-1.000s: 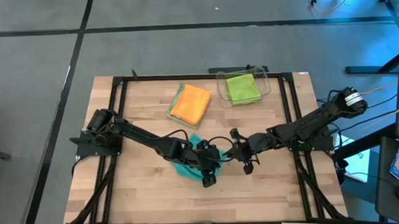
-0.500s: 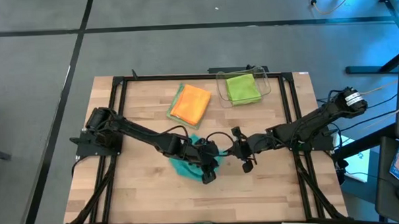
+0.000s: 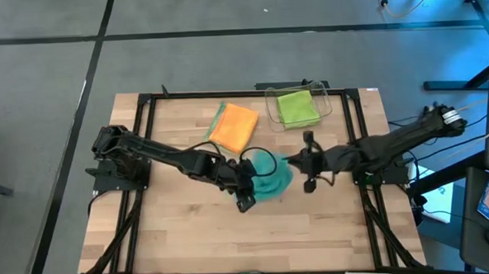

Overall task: Fold microfiber towels
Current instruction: Fold the blue microfiber towel

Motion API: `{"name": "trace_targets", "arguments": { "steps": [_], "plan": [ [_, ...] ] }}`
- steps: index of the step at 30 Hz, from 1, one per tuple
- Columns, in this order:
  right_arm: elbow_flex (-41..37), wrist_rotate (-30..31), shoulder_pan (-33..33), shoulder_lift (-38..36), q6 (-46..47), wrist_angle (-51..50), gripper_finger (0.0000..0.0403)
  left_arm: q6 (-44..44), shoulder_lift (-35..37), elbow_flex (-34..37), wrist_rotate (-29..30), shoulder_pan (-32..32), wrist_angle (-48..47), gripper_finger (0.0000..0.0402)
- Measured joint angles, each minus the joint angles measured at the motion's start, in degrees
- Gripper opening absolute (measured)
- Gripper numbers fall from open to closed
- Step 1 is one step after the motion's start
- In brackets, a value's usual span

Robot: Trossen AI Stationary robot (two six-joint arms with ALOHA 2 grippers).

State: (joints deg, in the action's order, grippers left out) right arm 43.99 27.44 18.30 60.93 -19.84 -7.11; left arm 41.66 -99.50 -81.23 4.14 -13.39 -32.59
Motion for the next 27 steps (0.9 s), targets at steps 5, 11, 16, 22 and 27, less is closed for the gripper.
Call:
{"name": "trace_targets", "arguments": {
  "steps": [5, 11, 16, 22, 27],
  "plan": [
    [14.7, 0.0, 0.0, 1.5, 0.0, -11.8, 0.0, 0.2, 0.0, 0.0, -1.4, -1.6, 0.1, 0.0122],
    [31.8, 4.5, 0.0, 6.8, 3.2, -27.3, 0.0, -0.1, 0.0, 0.0, 2.5, -4.4, 0.4, 0.0122],
    [43.7, 7.7, 1.9, 11.1, 8.3, -41.3, 0.0, -0.2, 0.0, 0.0, 2.6, -6.7, 0.1, 0.0122],
    [51.7, 12.2, 5.3, 13.6, 12.0, -46.4, 0.0, -0.2, -0.1, 0.0, 7.0, -8.6, 5.1, 0.0122],
    [54.5, 13.3, 6.3, 15.5, 16.0, -49.7, 0.0, -1.7, -0.1, 0.0, 7.0, -9.6, 8.9, 0.0122]
  ]
}}
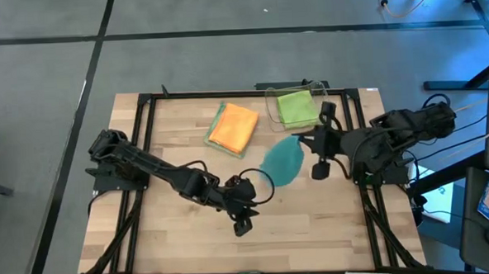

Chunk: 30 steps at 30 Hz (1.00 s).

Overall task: Fold microfiber towels
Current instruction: Fold the blue microfiber towel

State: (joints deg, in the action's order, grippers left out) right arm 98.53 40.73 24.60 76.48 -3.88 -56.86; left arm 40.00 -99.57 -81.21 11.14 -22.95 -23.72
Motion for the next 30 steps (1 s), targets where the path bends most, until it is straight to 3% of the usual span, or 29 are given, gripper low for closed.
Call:
{"name": "trace_targets", "arguments": {
  "steps": [7, 13, 18, 21, 23, 27, 30],
  "plan": [
    [6.6, -5.9, 6.1, 1.8, 13.2, -18.0, 0.0, -0.1, 0.0, 0.0, -0.1, -2.2, 0.2, 0.0122],
    [12.6, -6.3, 11.8, 1.8, 12.4, -17.7, 0.0, -1.6, 0.0, 0.0, 0.0, -2.3, 0.0, 0.0122],
    [10.8, -4.8, 7.8, 2.5, 13.6, -15.5, 0.0, -3.1, 0.0, 0.0, 0.4, -2.3, 0.0, 0.0122],
    [4.4, -10.2, 3.2, 4.7, 14.8, -15.0, 0.0, -3.1, 0.0, 0.0, 1.0, -2.3, 0.0, 0.0122],
    [-1.4, -12.4, 0.8, 6.7, 12.3, -10.9, 0.0, -3.1, 0.0, 0.0, 1.4, -2.3, 0.0, 0.0122],
    [-12.1, -14.0, -3.3, 10.7, 1.3, 7.0, 0.0, -3.1, 0.0, 0.0, 1.4, -2.3, 0.0, 0.0122],
    [-16.7, -20.6, -6.2, 13.8, -5.1, 20.1, 0.0, -3.0, 0.0, 0.0, 1.4, -2.3, 0.0, 0.0122]
  ]
}}
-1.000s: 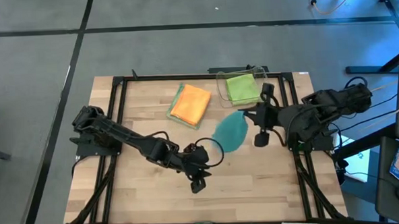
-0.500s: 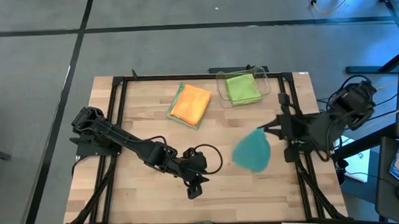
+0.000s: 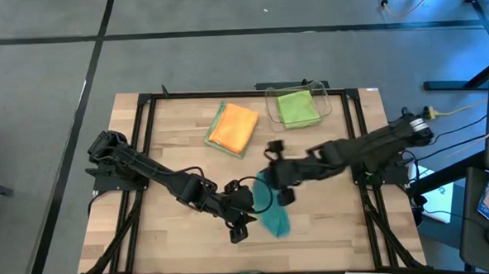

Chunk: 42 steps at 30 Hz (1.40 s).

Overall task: Fold microfiber towels
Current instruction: Fold the blue microfiber towel

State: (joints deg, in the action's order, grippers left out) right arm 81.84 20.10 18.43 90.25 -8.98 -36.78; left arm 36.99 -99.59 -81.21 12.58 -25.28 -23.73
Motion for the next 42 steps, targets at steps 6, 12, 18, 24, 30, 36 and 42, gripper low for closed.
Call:
{"name": "trace_targets", "arguments": {
  "steps": [6, 12, 18, 24, 30, 36, 42],
  "plan": [
    [-1.3, -8.6, -3.0, 3.9, -3.4, 5.6, 0.0012, 0.4, 0.0, 0.0, 0.0, -0.8, -0.1, 0.0122],
    [0.9, -6.2, -3.7, 1.8, -4.2, 0.2, 0.0078, 0.4, 0.0, 0.0, 0.9, -1.5, -0.2, 0.0122],
    [7.2, -3.3, -3.7, -2.8, -9.4, 0.5, 0.0138, 0.3, 0.0, 0.0, 4.0, -1.5, -1.0, 0.0122],
    [18.2, -3.7, -3.1, -5.5, -1.6, -15.2, 0.0172, 0.3, 0.0, 0.0, 4.9, -1.5, -1.4, 0.0122],
    [20.1, -5.1, 0.4, -10.1, 11.3, -35.5, 0.0168, 0.3, 0.0, 0.0, 4.9, -1.3, -1.3, 0.0122],
    [1.8, -5.2, 5.4, -19.7, 19.4, -32.9, 0.0162, 0.3, 0.0, 0.0, 4.9, -1.1, -1.5, 0.0122],
    [-25.7, -4.8, 6.6, -27.4, 23.4, -5.9, 0.0162, 0.3, 0.0, 0.0, 4.9, -1.1, -2.0, 0.0122]
  ]
}}
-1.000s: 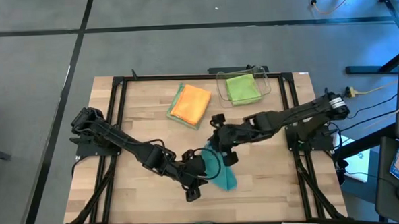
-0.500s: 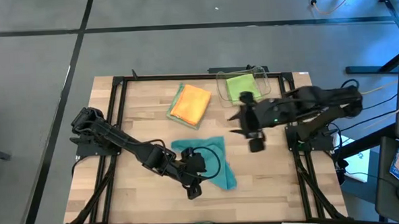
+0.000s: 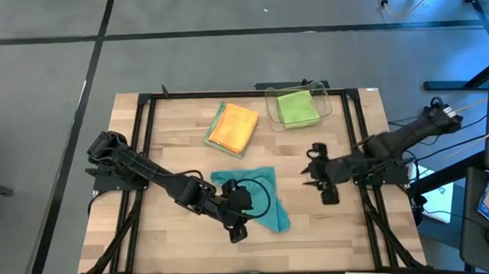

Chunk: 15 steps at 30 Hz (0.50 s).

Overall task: Fold microfiber towels
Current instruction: Fold the blue microfiber towel

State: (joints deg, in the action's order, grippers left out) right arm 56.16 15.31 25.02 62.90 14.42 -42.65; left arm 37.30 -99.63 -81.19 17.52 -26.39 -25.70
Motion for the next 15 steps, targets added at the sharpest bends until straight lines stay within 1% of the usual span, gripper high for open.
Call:
{"name": "trace_targets", "arguments": {
  "steps": [4, 8, 12, 15],
  "plan": [
    [-13.7, 0.0, -0.8, -0.8, 0.1, 18.5, 0.0162, 0.0, 0.0, 0.0, 0.0, 0.0, -1.9, 0.0122],
    [-23.9, 0.1, -3.2, -0.2, 2.0, 35.1, 0.0162, 0.0, 0.0, 0.0, 0.0, 0.0, -2.6, 0.0122],
    [-31.6, 0.0, -5.6, 1.6, 13.5, 49.2, 0.0162, 0.0, 0.0, 0.0, 0.0, 0.0, -2.8, 0.0122],
    [-35.4, 0.1, -6.4, 5.0, 22.5, 55.4, 0.0162, 0.0, 0.0, 0.0, 0.1, 0.0, -3.0, 0.0122]
  ]
}}
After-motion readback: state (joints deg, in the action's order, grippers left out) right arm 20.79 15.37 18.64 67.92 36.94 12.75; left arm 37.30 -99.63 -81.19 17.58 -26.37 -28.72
